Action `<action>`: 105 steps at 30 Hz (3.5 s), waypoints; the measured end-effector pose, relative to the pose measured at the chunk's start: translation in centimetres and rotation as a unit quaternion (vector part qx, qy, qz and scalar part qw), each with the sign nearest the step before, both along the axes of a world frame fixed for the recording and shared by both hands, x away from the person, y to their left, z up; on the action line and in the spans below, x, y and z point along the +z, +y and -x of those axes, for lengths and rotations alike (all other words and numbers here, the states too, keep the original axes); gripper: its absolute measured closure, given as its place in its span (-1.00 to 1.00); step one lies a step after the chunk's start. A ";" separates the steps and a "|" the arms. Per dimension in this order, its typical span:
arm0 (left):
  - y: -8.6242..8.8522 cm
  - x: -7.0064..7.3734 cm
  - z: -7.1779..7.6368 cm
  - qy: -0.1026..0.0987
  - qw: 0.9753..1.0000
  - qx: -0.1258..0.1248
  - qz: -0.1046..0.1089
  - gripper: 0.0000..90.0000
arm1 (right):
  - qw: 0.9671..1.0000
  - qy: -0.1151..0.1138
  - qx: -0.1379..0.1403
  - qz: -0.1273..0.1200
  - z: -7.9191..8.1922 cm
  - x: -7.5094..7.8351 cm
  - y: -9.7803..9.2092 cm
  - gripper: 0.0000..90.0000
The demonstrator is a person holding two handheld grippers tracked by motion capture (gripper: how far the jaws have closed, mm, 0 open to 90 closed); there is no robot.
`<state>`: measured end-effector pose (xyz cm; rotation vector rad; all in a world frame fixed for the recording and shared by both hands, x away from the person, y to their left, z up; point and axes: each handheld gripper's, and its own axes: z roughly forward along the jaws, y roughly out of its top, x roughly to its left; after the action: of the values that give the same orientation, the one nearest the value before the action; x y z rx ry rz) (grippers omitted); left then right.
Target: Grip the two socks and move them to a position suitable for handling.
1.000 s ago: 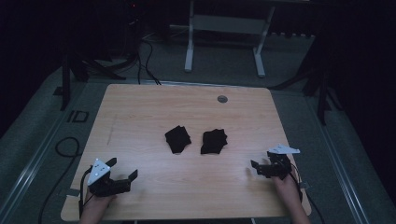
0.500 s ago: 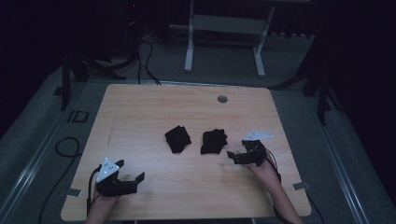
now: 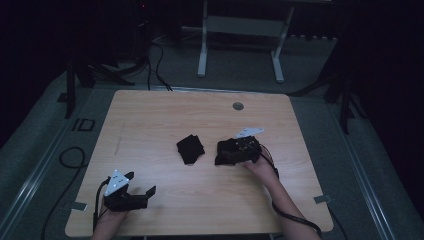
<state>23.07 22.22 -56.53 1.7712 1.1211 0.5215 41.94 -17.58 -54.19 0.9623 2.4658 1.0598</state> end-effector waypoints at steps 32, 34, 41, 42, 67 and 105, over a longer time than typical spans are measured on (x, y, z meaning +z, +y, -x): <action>-0.3 0.2 0.2 0.003 1.000 -0.012 -0.002 -0.96 | 0.997 -0.030 0.070 0.013 2.8 2.4 2.0 0.69; -0.3 0.3 0.2 0.002 1.000 -0.011 -0.003 -0.96 | 0.995 -0.038 0.087 0.004 4.0 3.3 2.2 0.69; -0.4 0.4 0.3 0.002 1.000 -0.010 0.001 -0.96 | 0.988 -0.047 0.145 -0.015 8.3 4.8 2.4 0.68; -0.4 0.4 0.3 0.001 1.000 -0.009 0.002 -0.96 | 0.988 -0.046 0.148 -0.015 8.9 4.7 2.3 0.68; -2.0 0.2 0.5 0.011 0.999 -0.038 0.003 -0.92 | 0.983 -0.010 0.179 0.025 13.4 0.9 1.0 -0.10; -8.0 -0.5 -1.2 0.060 0.989 -0.138 0.006 -0.67 | 0.985 -0.057 0.156 -0.046 14.5 6.7 0.3 0.77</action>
<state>24.32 14.23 -57.03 1.9292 0.9360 0.2424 27.41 -17.28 -47.53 0.5300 2.5429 1.2970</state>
